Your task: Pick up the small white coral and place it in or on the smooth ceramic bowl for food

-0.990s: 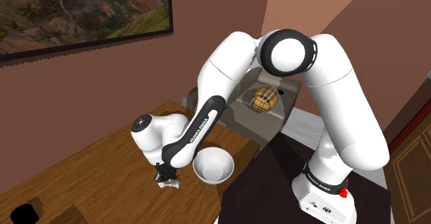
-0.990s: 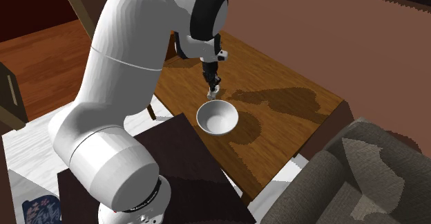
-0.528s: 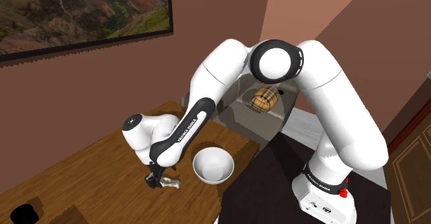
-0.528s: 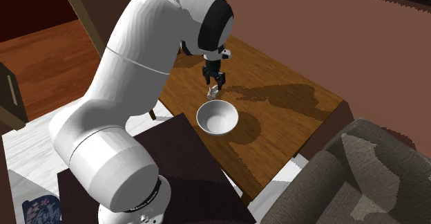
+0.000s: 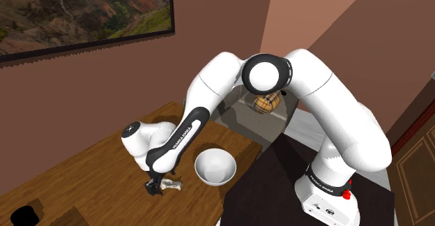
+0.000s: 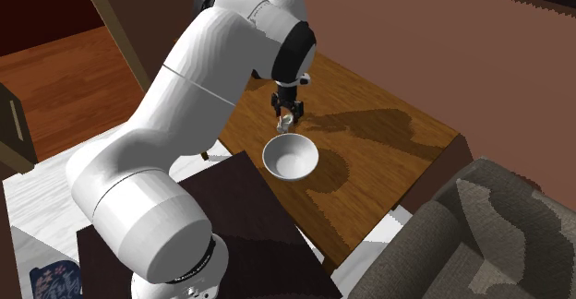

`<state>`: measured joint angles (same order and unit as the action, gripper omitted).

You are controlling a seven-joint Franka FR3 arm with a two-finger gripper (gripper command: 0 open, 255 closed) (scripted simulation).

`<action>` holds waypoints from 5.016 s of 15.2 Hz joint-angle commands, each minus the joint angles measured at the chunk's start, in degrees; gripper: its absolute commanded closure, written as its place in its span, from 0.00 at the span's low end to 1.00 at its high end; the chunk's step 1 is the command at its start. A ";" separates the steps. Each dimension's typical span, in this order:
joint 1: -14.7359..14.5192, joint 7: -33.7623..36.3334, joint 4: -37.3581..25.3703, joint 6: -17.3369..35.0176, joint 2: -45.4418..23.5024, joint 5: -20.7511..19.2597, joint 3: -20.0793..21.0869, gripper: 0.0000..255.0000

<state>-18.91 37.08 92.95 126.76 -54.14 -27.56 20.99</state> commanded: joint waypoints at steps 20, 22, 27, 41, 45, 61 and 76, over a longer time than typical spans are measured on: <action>0.23 0.11 1.03 0.24 0.77 0.02 0.14 1.00; 0.55 -0.05 1.70 -0.43 2.08 0.37 0.54 1.00; 1.33 -0.51 3.12 -2.19 5.25 1.32 1.56 1.00; 3.34 -2.22 5.34 -7.94 13.43 4.40 4.33 1.00; 3.84 -2.78 5.50 -9.79 15.56 5.34 5.07 1.00; 18.78 -12.43 42.99 6.27 40.31 10.11 6.69 1.00; 17.25 -7.05 45.00 15.42 31.89 1.45 1.82 1.00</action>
<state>-1.42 29.48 137.94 141.48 -21.49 -25.33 23.27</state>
